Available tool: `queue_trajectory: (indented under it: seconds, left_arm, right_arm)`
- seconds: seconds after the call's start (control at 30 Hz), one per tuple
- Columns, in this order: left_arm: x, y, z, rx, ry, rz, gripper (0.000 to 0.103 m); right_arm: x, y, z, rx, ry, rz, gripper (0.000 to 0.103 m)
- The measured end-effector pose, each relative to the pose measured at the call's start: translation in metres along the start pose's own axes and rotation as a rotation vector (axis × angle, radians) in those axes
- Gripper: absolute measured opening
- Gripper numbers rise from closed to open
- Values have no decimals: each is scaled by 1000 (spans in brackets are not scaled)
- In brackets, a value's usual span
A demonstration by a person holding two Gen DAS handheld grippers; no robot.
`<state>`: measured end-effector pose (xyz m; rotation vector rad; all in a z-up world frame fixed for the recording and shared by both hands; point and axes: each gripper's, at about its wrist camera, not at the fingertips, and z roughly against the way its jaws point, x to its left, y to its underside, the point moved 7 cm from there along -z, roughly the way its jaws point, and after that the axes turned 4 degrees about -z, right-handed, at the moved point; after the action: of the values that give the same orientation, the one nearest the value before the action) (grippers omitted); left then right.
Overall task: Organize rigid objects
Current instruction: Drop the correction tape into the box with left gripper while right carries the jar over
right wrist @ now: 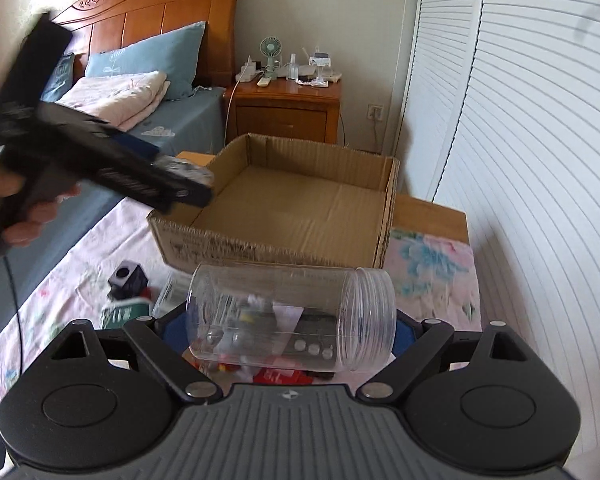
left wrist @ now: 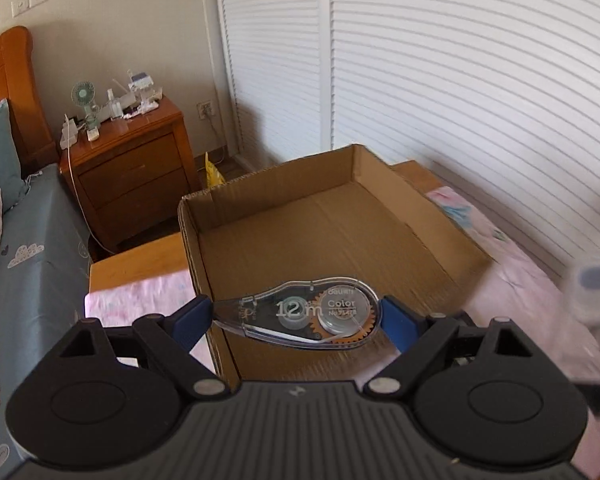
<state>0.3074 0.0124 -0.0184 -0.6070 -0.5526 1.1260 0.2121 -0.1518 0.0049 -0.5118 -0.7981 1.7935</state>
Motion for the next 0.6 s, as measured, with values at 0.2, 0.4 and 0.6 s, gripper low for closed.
queue_trajectory:
  seconds: [0.2, 0.4, 0.6]
  left_arm:
    - [12, -33, -44, 20, -25, 16, 89]
    - [30, -47, -85, 35, -64, 66, 90]
    - [41, -45, -107, 86, -54, 105, 92]
  right_arm:
    - [-4, -13, -10, 0, 24, 4, 94]
    - [-9, -22, -20, 12, 37, 0, 94]
    - [-11, -29, -27, 17, 46, -4, 94]
